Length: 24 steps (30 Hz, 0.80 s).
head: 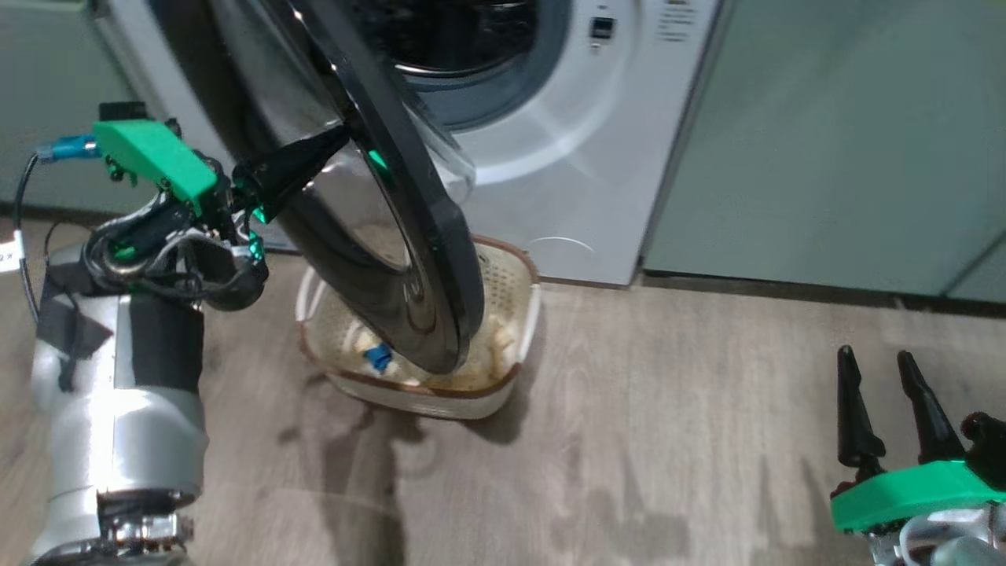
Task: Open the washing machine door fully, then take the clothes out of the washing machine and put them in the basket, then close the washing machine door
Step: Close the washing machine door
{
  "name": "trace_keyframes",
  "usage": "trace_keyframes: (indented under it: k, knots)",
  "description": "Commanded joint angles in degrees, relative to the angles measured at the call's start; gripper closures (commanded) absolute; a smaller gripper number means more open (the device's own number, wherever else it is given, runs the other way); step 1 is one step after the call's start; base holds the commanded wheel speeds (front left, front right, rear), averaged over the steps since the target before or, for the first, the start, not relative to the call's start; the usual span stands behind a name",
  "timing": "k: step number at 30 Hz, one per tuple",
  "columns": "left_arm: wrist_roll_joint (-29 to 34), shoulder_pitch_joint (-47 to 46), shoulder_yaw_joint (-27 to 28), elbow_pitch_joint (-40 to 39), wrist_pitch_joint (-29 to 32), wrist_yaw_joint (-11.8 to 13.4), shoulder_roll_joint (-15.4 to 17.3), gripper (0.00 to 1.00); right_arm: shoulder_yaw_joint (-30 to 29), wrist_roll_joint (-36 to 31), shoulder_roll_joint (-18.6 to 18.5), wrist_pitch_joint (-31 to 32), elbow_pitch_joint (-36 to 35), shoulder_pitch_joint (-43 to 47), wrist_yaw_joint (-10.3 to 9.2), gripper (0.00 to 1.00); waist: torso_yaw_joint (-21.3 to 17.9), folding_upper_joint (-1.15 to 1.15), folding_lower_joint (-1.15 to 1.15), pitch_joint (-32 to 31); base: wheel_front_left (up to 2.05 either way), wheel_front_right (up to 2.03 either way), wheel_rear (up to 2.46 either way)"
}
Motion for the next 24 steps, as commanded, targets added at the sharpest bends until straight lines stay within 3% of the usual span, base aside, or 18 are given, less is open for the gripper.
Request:
trace_keyframes:
  k: [1, 12, 24]
  knots:
    - [0.67, -0.69, 1.36, -2.53, -0.58, -0.08, 1.71, 1.0, 0.95, -0.44, -0.19, -0.55, -1.89, -1.63, 0.0, 0.0, -1.86, 0.0, 0.0, 0.2, 0.0, 0.0, 0.0]
    - [1.9, -0.8, 2.83, -1.74, -7.77, -2.3, 0.61, 1.0, 0.88, -0.35, -0.04, -0.55, -1.97, -1.78, 0.0, 0.0, -6.77, 0.0, 0.0, 0.42, 0.0, 0.0, 0.0]
    - [3.48, -0.32, 3.1, 1.63, -12.43, -5.2, 0.81, 0.98, 0.39, -0.44, 0.12, -0.55, -1.97, -1.64, 0.0, 0.0, -6.04, 0.0, 0.0, -0.03, 0.0, 0.0, 0.0]
